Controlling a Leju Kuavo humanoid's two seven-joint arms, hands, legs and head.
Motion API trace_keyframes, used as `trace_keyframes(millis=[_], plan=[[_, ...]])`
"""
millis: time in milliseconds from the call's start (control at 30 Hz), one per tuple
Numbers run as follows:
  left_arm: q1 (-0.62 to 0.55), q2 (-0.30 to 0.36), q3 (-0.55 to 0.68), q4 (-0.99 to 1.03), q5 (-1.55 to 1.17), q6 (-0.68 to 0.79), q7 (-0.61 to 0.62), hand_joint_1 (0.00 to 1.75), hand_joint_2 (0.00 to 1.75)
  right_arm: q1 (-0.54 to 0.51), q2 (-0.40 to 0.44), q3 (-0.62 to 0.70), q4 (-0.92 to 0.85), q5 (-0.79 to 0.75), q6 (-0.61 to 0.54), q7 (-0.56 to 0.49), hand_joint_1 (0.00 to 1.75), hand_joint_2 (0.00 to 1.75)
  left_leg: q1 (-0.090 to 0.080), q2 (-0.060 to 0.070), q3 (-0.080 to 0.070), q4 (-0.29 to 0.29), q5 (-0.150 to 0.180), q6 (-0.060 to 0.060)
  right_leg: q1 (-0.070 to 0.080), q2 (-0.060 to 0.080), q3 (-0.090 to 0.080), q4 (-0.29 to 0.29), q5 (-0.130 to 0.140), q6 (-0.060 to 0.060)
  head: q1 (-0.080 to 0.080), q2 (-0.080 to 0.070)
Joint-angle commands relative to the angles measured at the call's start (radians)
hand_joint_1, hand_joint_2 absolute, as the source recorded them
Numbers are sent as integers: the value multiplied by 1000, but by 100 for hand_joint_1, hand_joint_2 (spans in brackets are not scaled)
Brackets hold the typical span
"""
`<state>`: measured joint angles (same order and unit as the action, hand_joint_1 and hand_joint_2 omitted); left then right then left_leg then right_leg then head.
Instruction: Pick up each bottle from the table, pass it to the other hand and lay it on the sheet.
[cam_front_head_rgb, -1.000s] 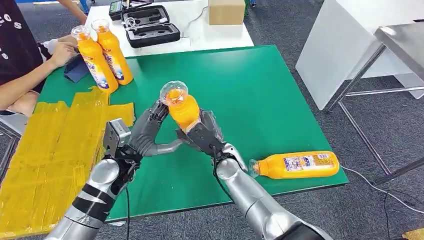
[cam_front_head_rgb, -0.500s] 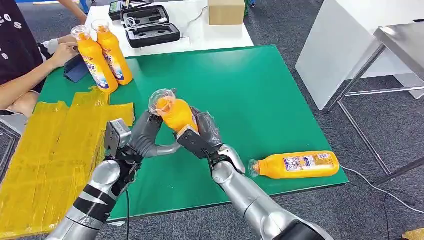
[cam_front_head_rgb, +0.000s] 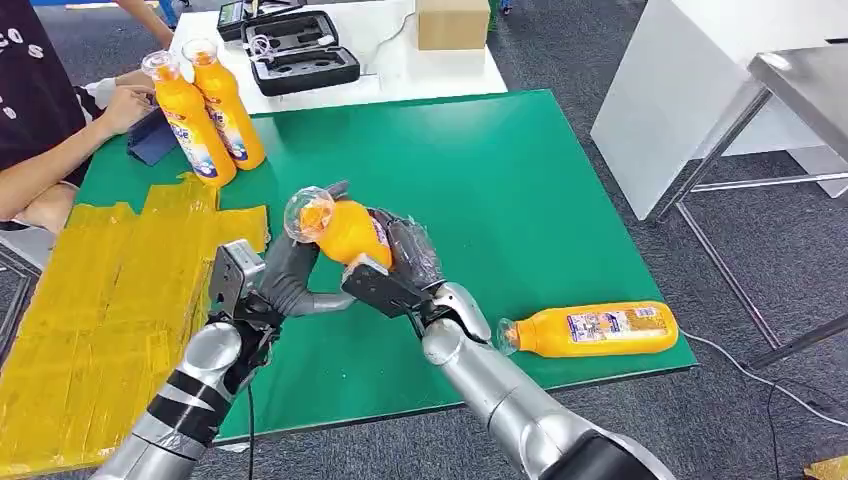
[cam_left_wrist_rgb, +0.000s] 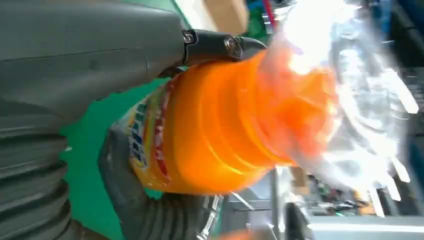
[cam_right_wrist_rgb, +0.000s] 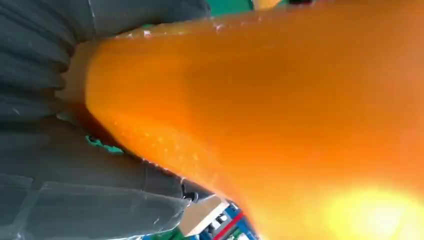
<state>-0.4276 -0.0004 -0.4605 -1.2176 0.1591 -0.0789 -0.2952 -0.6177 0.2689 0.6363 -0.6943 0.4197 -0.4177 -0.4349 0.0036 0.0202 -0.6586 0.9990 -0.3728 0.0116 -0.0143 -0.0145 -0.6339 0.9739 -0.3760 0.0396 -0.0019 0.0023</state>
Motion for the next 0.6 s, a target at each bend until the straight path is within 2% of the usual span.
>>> trace_keyframes(millis=[33,233,533,567,600], plan=[[-89,-35,-63,120,1,2,6,0,175,-31,15,97,111,3,1,-24,175,175,1,-4,4,0,-2,-1,1,-1,5,0,-2,-2,0,0],[-74,-25,-39,104,11,19,-7,0,175,-5,19,137,52,12,39,-2,175,175,1,-2,5,1,-3,-1,1,0,5,1,-3,-2,-1,0],[-69,-42,1,87,65,35,-10,0,175,1,27,159,67,2,38,-2,175,175,1,-3,5,1,-3,-1,1,0,6,1,-3,-2,0,0],[-65,-42,6,82,74,37,-12,150,175,1,27,161,67,1,36,-2,175,175,2,-4,8,2,-5,-1,1,0,9,1,-5,-2,0,0],[-62,-41,7,78,78,36,-13,175,175,2,27,162,67,0,36,-1,175,175,1,-2,3,0,-2,-1,1,0,4,0,-2,-1,0,0]])
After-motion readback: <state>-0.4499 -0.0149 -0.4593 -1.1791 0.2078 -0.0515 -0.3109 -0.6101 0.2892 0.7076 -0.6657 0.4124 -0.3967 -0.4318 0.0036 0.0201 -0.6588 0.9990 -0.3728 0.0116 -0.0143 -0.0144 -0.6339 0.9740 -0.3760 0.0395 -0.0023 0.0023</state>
